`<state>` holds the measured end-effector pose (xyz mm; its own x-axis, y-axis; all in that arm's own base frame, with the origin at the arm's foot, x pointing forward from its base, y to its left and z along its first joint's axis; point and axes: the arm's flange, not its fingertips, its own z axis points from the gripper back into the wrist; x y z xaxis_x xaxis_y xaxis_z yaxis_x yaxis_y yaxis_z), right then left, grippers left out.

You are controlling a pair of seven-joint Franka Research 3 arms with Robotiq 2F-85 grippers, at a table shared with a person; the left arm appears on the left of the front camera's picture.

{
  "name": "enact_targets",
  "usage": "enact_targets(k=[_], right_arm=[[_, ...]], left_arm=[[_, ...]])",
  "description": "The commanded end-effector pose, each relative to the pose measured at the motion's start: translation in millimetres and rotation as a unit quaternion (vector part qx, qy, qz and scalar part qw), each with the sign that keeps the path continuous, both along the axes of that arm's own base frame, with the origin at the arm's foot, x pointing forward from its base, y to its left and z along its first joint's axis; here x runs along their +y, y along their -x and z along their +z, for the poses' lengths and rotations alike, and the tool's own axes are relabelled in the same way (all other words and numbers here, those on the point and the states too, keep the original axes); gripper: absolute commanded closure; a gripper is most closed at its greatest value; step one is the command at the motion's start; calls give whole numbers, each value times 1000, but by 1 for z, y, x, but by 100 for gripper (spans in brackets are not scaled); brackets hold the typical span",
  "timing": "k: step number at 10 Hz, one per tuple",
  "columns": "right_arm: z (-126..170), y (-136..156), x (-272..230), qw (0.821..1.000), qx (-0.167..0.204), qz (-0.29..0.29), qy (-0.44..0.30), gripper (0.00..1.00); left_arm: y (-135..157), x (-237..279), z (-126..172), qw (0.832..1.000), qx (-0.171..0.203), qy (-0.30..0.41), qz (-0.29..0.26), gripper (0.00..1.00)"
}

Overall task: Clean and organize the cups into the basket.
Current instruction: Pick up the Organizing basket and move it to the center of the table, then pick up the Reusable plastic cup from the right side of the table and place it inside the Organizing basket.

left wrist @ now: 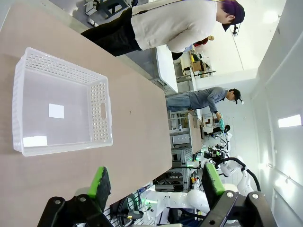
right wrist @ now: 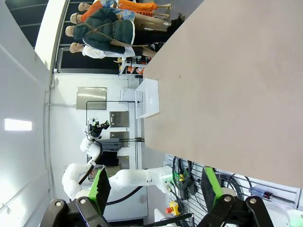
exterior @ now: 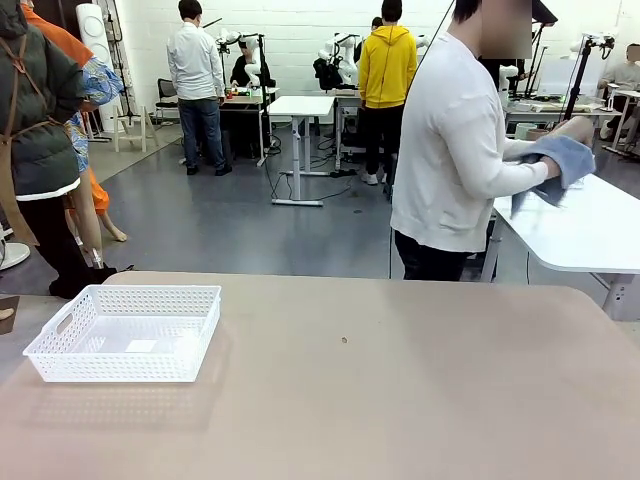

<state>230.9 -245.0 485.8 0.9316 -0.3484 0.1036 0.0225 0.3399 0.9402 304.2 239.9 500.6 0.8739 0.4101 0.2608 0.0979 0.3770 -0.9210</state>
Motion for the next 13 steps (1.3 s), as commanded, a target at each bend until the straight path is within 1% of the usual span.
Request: enact_targets(k=[1, 13], right_arm=[[0, -3, -1, 1000, -6, -1, -11, 0], [0, -3, -1, 1000, -6, -1, -11, 0]], left_arm=[[0, 0, 1, 1000, -2, 1, 0, 0], [0, 0, 1, 1000, -2, 1, 0, 0]])
